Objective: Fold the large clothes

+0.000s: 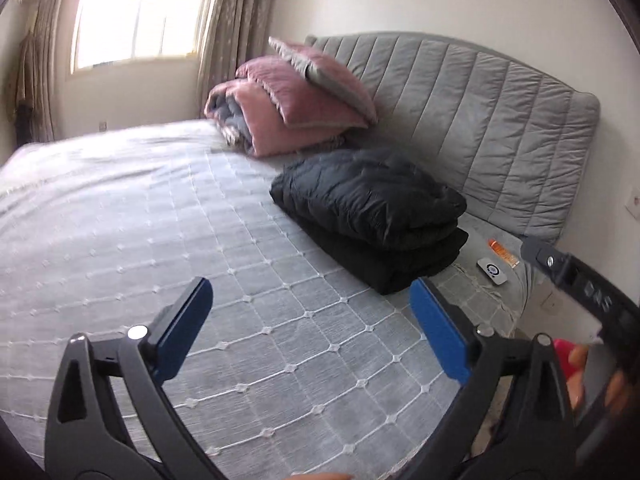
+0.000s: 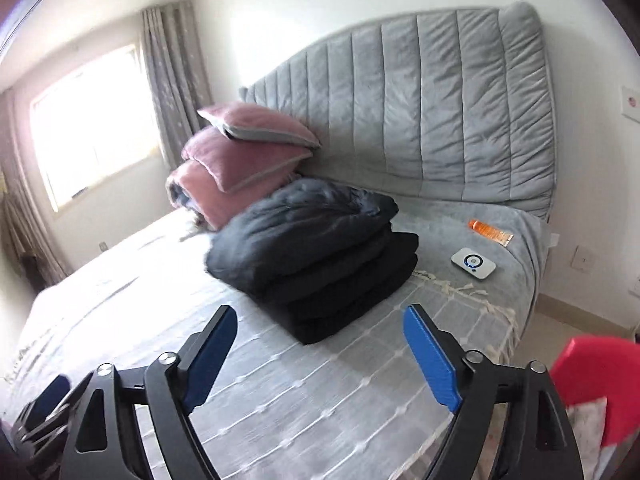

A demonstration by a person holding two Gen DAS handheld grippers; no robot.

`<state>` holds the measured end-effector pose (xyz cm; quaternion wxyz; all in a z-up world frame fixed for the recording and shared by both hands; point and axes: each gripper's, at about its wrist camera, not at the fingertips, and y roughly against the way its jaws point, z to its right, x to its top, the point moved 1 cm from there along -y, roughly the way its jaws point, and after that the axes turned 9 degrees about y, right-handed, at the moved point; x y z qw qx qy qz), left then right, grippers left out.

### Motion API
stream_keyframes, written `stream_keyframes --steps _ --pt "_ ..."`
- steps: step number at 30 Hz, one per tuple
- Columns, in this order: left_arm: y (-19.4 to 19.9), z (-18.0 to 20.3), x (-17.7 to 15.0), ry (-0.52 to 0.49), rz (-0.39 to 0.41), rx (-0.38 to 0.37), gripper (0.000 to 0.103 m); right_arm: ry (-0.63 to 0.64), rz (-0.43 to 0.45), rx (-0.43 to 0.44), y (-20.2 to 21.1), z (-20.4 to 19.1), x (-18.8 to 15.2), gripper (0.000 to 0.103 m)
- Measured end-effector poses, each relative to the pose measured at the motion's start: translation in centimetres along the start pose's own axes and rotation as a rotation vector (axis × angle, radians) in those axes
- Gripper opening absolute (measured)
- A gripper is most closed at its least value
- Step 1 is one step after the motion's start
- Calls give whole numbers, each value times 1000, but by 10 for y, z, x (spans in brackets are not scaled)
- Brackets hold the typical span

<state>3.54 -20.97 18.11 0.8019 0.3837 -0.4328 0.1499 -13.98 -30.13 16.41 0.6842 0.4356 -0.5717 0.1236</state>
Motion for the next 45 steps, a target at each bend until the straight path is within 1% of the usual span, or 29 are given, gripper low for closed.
stream_keyframes --steps 3,5,7,8,9,10,11,13,15,17,19,20,22,23,25,28,32,36,42,45 --pt "28 -6 -4 -13 8 -3 102 21 3 11 31 -18 -15 88" --pt "49 -15 -6 -11 11 -15 102 9 13 -7 50 -24 -26 88" --pt "63 -25 -8 -18 8 12 102 32 35 -36 68 -33 -36 88" --pt "71 -33 -11 -21 8 41 102 43 45 -62 74 -36 -40 89" --pt "76 -38 -13 -24 13 55 102 62 56 -99 80 -42 -45 91" --pt "82 -45 -17 -29 20 67 102 92 59 -123 84 -49 -50 101" --pt "88 -50 -22 -32 24 73 102 112 50 -122 85 -55 -54 103" --pt "93 -60 -28 -19 29 60 102 156 72 -121 91 -66 -63 103" --pt "94 -68 -35 7 38 63 102 158 67 -121 91 -72 -71 103" --pt "90 -71 -39 0 35 60 102 146 67 -126 91 -74 -76 103" --pt "83 -71 -41 -9 11 44 102 131 85 -156 93 -76 -81 103" --pt "83 -71 -41 -11 11 28 102 126 104 -178 95 -76 -83 103" --pt "86 -69 -40 -14 45 -9 102 110 134 -218 98 -74 -84 103" --pt "88 -65 -39 -21 72 -40 102 100 143 -230 99 -72 -85 103" --pt "88 -57 -38 -41 86 -89 102 83 156 -245 100 -68 -85 103" --pt "84 -48 -41 -50 97 -156 103 81 151 -253 97 -64 -86 103" --pt "61 -37 -46 -39 24 -211 103 88 152 -291 93 -59 -90 103" --pt "58 -27 -48 -54 24 -234 103 79 149 -301 90 -55 -93 103" --pt "58 -23 -50 -46 15 -264 103 93 141 -309 89 -54 -93 103" --pt "57 -23 -50 -44 12 -260 103 97 138 -315 88 -53 -93 103"
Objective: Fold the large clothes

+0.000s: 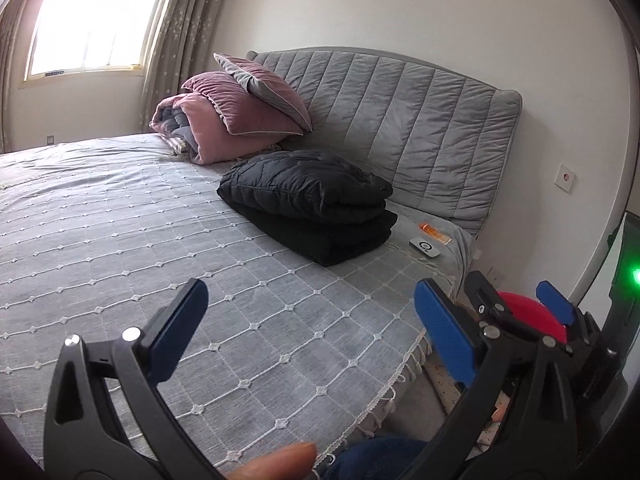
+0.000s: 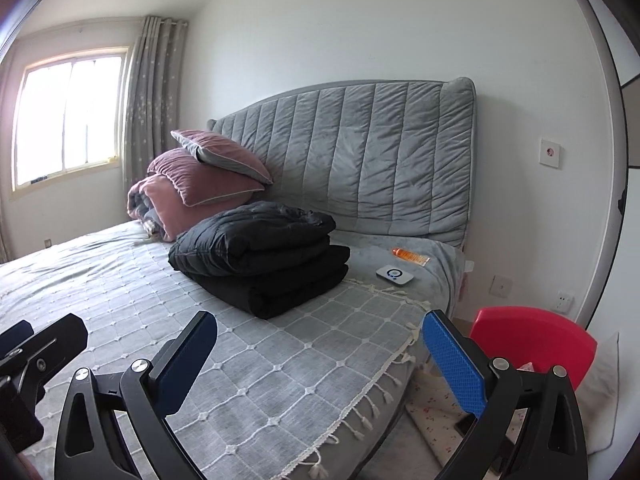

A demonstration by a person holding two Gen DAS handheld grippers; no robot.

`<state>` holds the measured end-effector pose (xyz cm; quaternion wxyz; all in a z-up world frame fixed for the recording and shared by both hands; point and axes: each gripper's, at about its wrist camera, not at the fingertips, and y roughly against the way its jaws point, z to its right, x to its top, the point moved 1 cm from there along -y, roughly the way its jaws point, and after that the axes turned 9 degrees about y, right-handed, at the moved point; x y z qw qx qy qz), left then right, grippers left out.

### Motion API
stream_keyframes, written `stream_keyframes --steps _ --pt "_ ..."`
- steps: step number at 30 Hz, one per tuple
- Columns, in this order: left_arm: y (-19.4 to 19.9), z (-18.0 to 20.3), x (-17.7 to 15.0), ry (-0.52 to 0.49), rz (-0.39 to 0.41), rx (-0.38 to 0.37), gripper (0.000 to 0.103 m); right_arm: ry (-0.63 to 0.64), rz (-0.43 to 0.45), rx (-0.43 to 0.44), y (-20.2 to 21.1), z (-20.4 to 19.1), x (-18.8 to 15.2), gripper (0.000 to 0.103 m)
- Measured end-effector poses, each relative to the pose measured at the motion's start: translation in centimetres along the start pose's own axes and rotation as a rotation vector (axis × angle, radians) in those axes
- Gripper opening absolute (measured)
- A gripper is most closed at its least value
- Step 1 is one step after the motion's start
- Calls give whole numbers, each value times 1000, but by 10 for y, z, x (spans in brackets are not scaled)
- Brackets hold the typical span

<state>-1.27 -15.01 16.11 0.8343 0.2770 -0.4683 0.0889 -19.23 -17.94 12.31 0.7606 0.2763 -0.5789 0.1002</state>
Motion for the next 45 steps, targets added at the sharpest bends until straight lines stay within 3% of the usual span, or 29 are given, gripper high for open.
stream_keyframes --steps 45 --pt "-6 4 -8 -21 -24 42 103 36 -38 -24 -19 16 -3 103"
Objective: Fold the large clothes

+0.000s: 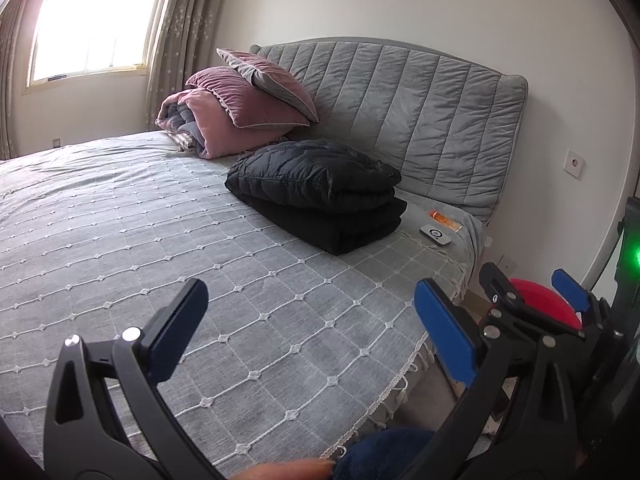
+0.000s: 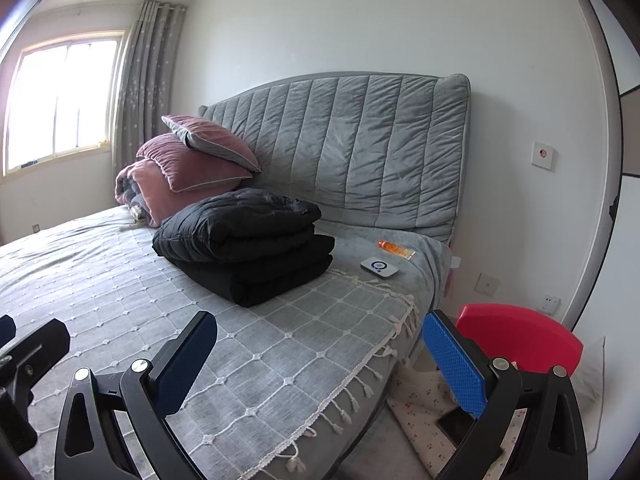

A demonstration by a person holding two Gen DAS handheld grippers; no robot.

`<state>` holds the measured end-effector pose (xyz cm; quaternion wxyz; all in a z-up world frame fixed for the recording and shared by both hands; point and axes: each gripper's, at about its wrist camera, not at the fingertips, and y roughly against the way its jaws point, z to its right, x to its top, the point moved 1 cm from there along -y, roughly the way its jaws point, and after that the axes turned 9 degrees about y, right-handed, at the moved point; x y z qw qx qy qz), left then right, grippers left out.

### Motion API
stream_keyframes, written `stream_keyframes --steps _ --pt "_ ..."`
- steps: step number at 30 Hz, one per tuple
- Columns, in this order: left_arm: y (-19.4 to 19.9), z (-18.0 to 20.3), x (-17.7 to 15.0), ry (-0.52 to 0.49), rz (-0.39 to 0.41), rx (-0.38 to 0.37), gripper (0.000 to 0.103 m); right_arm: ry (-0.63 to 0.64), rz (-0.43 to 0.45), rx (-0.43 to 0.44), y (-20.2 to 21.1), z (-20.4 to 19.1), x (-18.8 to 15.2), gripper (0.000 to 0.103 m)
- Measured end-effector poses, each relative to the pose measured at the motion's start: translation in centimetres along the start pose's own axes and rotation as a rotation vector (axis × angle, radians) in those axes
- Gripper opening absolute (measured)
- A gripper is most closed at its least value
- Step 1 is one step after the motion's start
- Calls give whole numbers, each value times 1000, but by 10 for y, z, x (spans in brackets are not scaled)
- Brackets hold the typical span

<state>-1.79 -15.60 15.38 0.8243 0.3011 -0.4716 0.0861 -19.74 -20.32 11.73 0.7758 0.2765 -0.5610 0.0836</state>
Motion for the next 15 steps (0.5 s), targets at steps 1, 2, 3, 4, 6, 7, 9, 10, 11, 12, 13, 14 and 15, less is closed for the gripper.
stream_keyframes --steps 1,2,3,4,6,7,9,10,11,12,13,14,15 --pt "0 0 0 3 0 1 103 0 1 0 -1 1 0 103" --pt "0 -1 0 5 1 2 103 0 2 1 -1 0 1 103" --pt "1 -1 0 4 2 2 103 2 4 1 -2 0 0 103" --pt "1 0 -1 2 2 3 103 3 5 1 -2 0 0 103" --pt "1 0 -1 1 3 4 103 5 7 2 -3 0 1 103" --pt "2 0 -1 1 4 2 103 5 6 2 -3 0 0 103" --pt "3 0 -1 1 4 -3 103 5 5 0 -2 0 0 103" --pt "3 0 -1 0 5 -5 103 4 6 1 -2 -1 0 103" --pt "4 0 -1 -1 5 -6 103 4 6 1 -2 -1 0 103" --pt "4 0 -1 -2 6 -8 103 3 7 0 -2 0 0 103" --pt "5 0 -1 -4 7 -12 103 3 8 1 -2 -1 0 103" --pt "5 0 -1 -6 6 -15 103 5 8 2 -3 -1 0 103" --pt "5 0 -1 -11 4 -21 103 6 8 3 -3 -1 0 103"
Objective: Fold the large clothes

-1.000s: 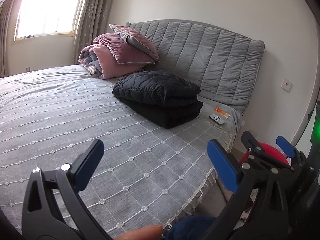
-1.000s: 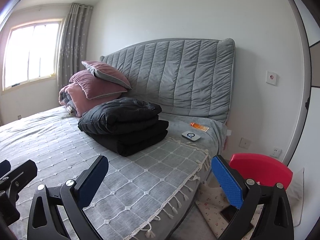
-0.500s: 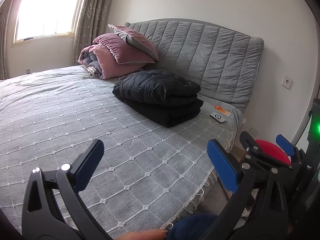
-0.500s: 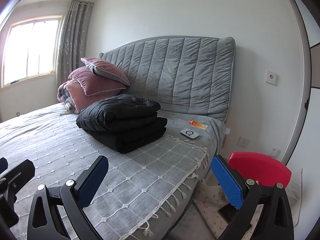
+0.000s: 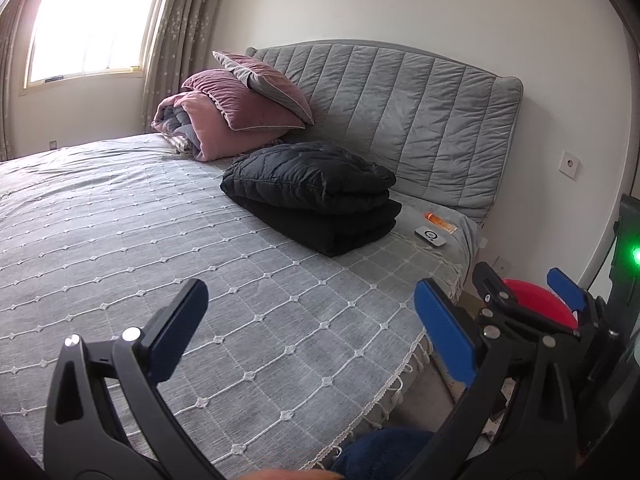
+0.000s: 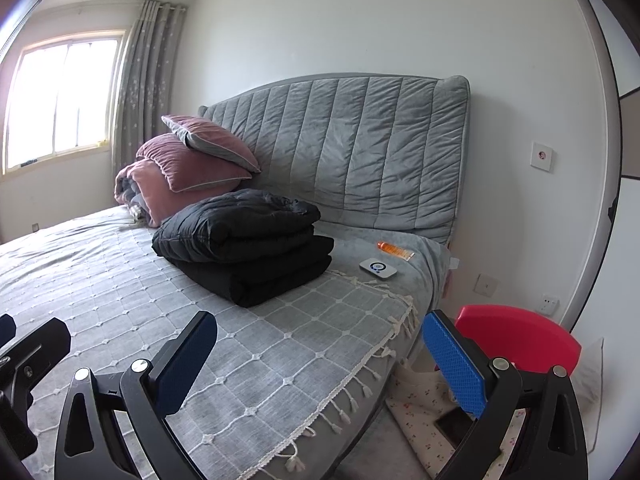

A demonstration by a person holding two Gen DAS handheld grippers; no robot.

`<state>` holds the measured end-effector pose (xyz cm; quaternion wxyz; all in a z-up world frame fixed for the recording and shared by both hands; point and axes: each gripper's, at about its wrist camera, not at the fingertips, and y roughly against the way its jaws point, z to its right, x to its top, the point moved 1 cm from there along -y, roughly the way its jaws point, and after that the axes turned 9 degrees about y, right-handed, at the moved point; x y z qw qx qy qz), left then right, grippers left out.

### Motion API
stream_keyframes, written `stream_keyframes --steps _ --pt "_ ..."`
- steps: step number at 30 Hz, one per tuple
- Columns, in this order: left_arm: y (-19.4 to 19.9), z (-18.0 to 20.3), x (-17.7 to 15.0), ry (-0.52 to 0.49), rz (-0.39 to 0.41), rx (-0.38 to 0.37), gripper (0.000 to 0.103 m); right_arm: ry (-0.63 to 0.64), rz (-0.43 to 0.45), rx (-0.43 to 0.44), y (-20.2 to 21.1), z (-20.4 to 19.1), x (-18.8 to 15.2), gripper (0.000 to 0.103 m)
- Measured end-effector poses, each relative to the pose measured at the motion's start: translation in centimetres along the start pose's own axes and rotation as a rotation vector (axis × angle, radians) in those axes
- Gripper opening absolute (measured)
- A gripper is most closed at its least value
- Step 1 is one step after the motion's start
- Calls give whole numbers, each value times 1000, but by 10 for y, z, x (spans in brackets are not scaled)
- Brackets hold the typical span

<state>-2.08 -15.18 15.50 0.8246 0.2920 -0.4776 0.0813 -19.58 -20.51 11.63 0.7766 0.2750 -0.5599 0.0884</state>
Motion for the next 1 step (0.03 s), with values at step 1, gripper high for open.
stream_keyframes --steps 1 --pt "0 0 0 -4 -2 -4 103 0 -1 0 0 0 0 103"
